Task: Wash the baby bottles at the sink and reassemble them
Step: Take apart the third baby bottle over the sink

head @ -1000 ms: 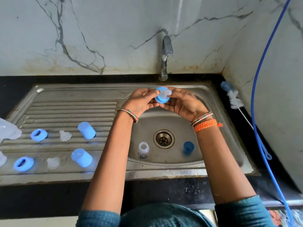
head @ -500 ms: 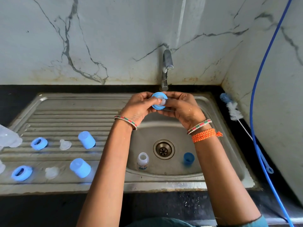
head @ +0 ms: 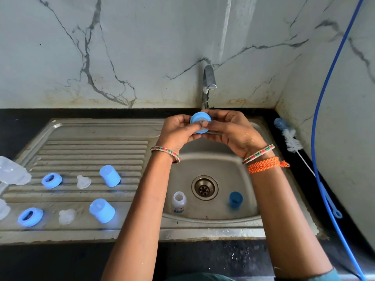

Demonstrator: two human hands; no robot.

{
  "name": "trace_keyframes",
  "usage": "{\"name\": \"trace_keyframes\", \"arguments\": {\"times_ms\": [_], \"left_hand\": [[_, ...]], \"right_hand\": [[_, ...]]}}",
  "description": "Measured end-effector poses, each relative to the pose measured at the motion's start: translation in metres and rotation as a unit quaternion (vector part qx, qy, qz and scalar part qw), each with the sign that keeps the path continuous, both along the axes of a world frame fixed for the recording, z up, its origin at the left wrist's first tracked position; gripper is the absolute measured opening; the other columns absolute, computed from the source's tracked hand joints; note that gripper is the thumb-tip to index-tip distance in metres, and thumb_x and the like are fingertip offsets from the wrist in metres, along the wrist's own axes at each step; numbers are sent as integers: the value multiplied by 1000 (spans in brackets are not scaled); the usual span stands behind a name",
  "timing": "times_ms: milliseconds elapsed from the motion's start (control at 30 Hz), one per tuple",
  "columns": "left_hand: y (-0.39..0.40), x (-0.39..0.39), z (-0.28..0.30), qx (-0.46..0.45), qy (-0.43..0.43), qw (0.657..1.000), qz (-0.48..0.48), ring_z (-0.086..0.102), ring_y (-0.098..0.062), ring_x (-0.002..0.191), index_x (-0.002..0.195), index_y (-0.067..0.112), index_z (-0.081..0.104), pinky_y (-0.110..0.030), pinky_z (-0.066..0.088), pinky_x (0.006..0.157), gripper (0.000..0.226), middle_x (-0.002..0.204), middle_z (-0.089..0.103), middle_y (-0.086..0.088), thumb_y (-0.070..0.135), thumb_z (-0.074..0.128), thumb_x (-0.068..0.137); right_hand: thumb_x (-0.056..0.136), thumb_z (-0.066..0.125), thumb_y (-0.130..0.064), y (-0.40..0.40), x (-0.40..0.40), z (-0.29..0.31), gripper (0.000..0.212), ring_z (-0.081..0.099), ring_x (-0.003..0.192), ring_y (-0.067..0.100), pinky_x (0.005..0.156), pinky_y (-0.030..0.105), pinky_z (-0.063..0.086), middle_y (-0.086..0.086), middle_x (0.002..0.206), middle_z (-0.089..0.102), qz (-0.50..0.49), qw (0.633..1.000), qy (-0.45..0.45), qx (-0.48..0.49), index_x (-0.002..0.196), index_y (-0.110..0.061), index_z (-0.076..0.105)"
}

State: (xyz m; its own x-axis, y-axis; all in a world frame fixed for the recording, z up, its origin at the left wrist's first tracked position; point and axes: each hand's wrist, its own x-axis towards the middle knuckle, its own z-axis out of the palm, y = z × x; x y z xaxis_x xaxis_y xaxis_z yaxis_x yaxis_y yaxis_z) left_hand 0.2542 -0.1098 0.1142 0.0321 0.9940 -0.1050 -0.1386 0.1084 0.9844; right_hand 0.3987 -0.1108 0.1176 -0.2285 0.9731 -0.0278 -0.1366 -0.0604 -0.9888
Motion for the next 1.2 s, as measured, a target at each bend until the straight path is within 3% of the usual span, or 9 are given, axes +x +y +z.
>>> {"name": "trace_keyframes", "arguments": {"times_ms": [167, 333, 533, 700, 833, 933, 1100, 1200], "left_hand": [[-4, -7, 5, -2, -15, 999, -44, 68, -9, 65, 89, 1, 60, -21, 58, 64, 3, 81, 66, -9, 3, 61, 88], [-8, -12, 10, 10, -71, 996, -60, 69, -9, 67, 87, 1, 60, -21, 58, 66, 8, 75, 69, -5, 1, 54, 92], [-12, -15, 14, 26, -41, 994, -99, 69, -9, 72, 96, 2, 62, -23, 58, 72, 8, 79, 71, -5, 1, 57, 89], [-12, -13, 13, 27, -32, 995, -87, 69, -9, 70, 93, 4, 62, -21, 57, 70, 9, 79, 70, -5, -2, 58, 88], [-11, -1, 12, 13, -56, 998, -35, 68, -7, 62, 84, 6, 61, -17, 55, 62, 14, 65, 69, 2, -8, 57, 87], [-10, 6, 7, 4, -62, 998, -12, 66, -5, 57, 80, 6, 61, -16, 55, 60, 17, 60, 68, 4, -9, 56, 86], [-10, 11, 9, 32, -1, 999, 4, 65, -4, 57, 78, 10, 63, -16, 55, 60, 14, 65, 68, 1, -3, 67, 82], [-11, 15, 10, 41, 18, 999, 8, 64, -6, 58, 78, 11, 63, -17, 55, 62, 14, 73, 67, -6, -1, 70, 80]], "right_hand": [[78, 69, -6, -6, 1, 2, 30, 69, 92, 23, 78, 29, 57, 15, 103, 70, 11, 999, 35, -21, 108, -3, 66], [86, 64, -5, -9, 0, 8, 19, 69, 86, 20, 75, 27, 58, 13, 95, 71, -7, 999, 41, -12, 104, 0, 66], [84, 63, 0, -10, -1, 12, 10, 69, 78, 22, 71, 30, 58, 15, 89, 70, -46, 997, 48, -45, 94, -2, 66], [82, 68, 0, -11, -4, 13, 16, 69, 78, 24, 71, 32, 59, 16, 89, 70, -76, 996, 39, -41, 98, 0, 67], [80, 71, -1, -5, -13, 13, 25, 68, 75, 21, 68, 30, 59, 17, 91, 70, -162, 985, -65, 5, 104, 2, 67], [79, 72, -2, -4, -16, 11, 27, 68, 88, 24, 80, 35, 58, 17, 98, 70, -174, 969, -169, 56, 106, -1, 67], [88, 55, 2, -11, 0, 11, 20, 64, 88, 25, 87, 36, 54, 18, 98, 66, -57, 998, 20, -7, 106, 0, 62], [86, 52, -2, -12, 8, 14, 22, 63, 89, 27, 89, 38, 52, 18, 99, 65, -32, 996, 73, -41, 104, 2, 64]]}}
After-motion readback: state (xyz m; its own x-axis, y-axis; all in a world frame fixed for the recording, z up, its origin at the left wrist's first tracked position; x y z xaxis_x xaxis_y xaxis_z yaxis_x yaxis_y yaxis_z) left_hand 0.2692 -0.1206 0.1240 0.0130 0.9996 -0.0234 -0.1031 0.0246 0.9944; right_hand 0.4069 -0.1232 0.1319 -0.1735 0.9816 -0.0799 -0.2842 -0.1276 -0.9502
